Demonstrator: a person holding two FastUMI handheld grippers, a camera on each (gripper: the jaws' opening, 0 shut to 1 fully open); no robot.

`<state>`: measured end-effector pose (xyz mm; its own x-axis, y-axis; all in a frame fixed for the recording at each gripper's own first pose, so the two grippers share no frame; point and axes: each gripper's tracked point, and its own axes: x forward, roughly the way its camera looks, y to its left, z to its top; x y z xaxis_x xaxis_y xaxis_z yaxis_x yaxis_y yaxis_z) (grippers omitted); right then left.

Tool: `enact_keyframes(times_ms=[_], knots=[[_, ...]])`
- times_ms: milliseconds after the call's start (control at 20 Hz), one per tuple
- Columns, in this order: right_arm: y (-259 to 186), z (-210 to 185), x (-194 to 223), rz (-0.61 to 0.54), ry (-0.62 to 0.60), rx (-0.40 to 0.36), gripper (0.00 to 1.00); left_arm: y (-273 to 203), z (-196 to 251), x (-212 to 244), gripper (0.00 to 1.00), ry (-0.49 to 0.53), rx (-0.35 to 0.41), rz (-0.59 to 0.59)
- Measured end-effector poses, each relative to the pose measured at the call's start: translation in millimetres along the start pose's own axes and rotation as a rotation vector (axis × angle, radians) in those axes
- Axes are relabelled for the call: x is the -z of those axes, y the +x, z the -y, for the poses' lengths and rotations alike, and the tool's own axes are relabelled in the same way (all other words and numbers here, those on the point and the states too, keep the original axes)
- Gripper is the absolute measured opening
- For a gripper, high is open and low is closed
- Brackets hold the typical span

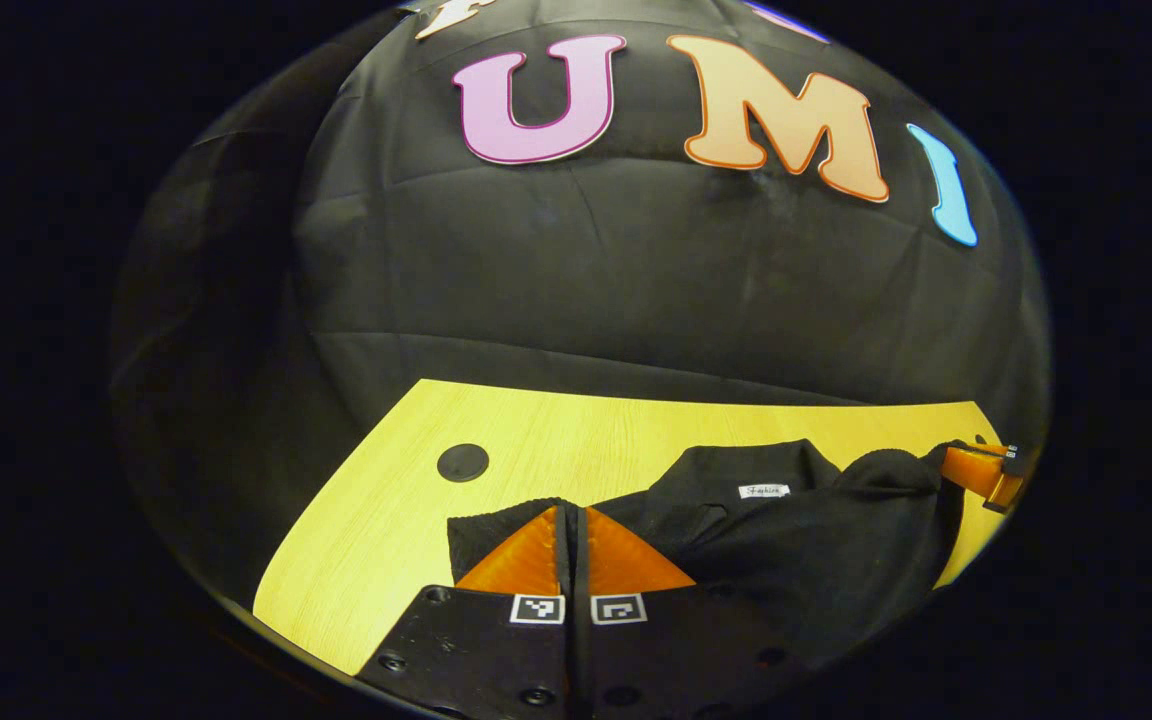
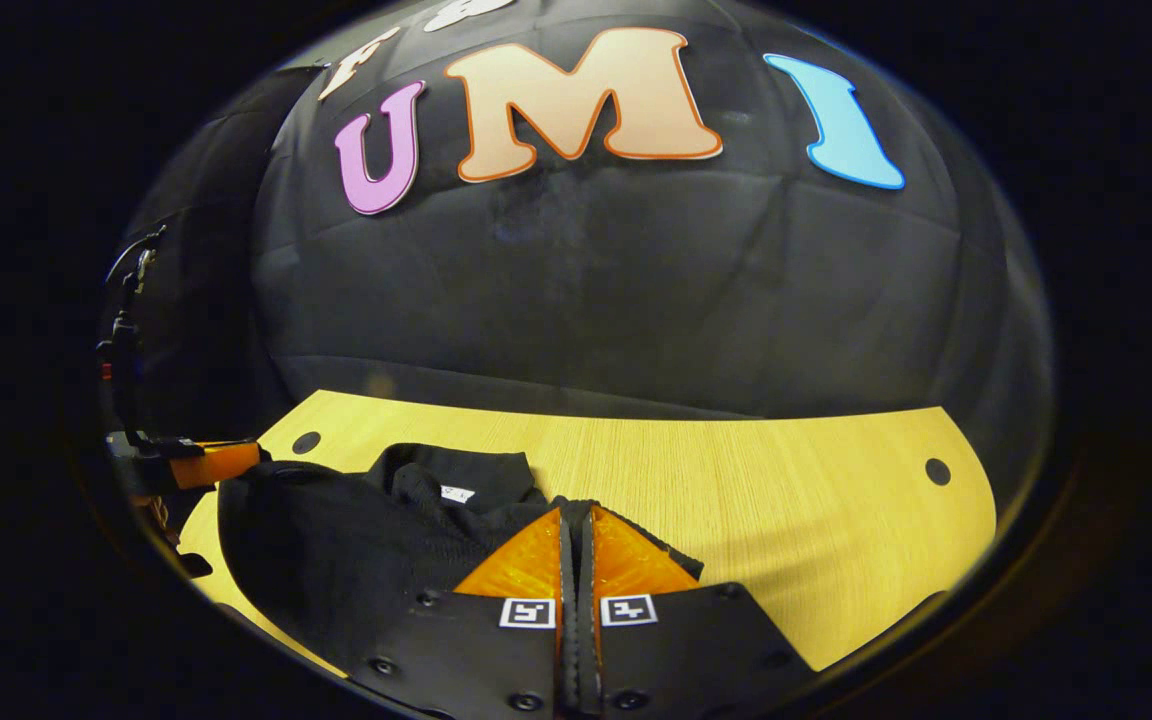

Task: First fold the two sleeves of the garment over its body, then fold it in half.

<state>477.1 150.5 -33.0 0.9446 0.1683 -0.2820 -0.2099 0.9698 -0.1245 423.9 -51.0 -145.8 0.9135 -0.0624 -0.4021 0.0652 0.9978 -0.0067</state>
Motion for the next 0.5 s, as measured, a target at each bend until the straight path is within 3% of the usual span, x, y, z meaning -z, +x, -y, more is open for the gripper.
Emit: enact_keyframes(times_ms=[150,200,300,450,500], knots=[[5.6,4.5,2.6,-0.006,0.000,0.007,0.07,4.9,0.2,7.5,0.00,0.012,-0.003,-0.025],[7.8,5.1,3.0,0.001,-0.006,0.013,0.16,7.0,0.8,8.7,0.00,0.013,-0.003,-0.030],[10.2,10.7,-0.6,0.020,-0.017,0.029,0.22,8.4,3.6,8.9,0.00,0.015,0.003,-0.032],[11.8,14.9,0.8,0.016,-0.001,0.014,0.28,8.3,6.3,7.3,0.13,0.011,0.000,-0.029],[11.0,15.8,1.3,0.012,0.008,0.011,0.35,7.1,9.4,6.3,0.15,0.004,0.004,-0.029]])
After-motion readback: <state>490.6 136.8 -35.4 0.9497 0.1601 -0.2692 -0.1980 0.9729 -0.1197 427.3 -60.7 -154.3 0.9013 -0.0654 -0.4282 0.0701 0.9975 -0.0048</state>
